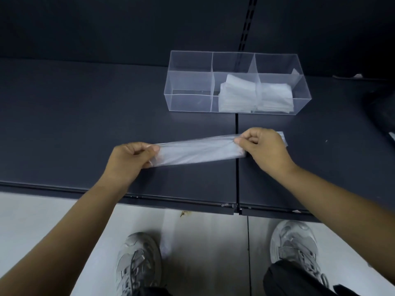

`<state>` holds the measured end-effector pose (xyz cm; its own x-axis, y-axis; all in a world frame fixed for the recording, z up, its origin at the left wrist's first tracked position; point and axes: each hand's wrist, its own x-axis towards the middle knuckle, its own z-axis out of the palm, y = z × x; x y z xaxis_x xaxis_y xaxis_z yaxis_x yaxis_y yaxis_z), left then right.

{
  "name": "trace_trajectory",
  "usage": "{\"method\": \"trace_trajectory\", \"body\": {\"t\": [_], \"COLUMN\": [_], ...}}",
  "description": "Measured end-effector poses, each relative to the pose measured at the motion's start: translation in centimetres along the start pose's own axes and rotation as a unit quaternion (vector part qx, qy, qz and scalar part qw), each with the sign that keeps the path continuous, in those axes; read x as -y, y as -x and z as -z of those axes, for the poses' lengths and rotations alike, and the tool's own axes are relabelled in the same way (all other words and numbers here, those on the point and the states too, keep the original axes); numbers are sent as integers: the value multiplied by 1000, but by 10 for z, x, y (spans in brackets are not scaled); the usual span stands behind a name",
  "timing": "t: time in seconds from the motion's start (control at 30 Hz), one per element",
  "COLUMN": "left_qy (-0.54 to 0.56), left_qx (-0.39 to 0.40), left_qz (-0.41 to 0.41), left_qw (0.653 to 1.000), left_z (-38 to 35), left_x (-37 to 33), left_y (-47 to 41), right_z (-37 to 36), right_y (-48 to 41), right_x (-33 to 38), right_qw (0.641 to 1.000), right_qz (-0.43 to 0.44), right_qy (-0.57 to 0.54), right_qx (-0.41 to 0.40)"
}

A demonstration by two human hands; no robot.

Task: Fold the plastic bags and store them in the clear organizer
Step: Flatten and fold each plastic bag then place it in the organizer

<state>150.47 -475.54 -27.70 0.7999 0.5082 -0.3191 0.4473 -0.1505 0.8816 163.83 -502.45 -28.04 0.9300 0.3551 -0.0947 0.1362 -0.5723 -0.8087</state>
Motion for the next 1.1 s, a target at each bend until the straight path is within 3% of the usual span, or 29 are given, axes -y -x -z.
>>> {"method": "trace_trajectory", "body": {"t": [0.1,0.2,0.27,0.33,0.37,0.43,0.5,0.53,0.6,0.67,0.73,0.8,0.9,1.1], "left_qy": [-32,-140,-258,-343,-377,-455,-521,-541,-556,-560,-561,-559,-562,-555], "left_qx": [-51,-139,-211,-167,-115,-7,36,42,45,49,63,72,69,52], "left_qz": [-12,-58,-195,-356,-392,-341,-268,-252,-246,-250,-261,-274,-261,-253], "left_qw": [998,979,923,853,831,823,810,802,792,788,783,779,782,791], "left_z": [-3,-5,-11,-24,-31,-40,-42,-41,-42,-41,-40,-39,-39,-40], "left_x": [1,-1,-4,-1,3,11,21,27,32,31,29,28,27,32], "left_y": [-3,3,15,25,28,34,36,34,32,32,33,35,34,31], "right_z": [-3,-4,-4,-4,-4,-3,-2,-4,-17,-42,-72,-88,-73,-3], "right_y": [-8,-15,-17,-18,-18,-17,-15,-12,-1,14,29,35,29,24], "right_x": [0,1,3,4,4,8,14,19,33,50,58,50,27,-24], "right_qw": [999,996,995,994,994,993,987,979,957,939,909,874,847,865], "right_qz": [-10,-15,-18,-19,-22,-30,-28,-2,127,261,300,287,267,158], "right_qy": [47,86,96,106,109,113,155,202,254,225,233,299,390,439], "right_qx": [-9,3,1,2,5,11,0,-24,-61,15,173,252,242,187]}}
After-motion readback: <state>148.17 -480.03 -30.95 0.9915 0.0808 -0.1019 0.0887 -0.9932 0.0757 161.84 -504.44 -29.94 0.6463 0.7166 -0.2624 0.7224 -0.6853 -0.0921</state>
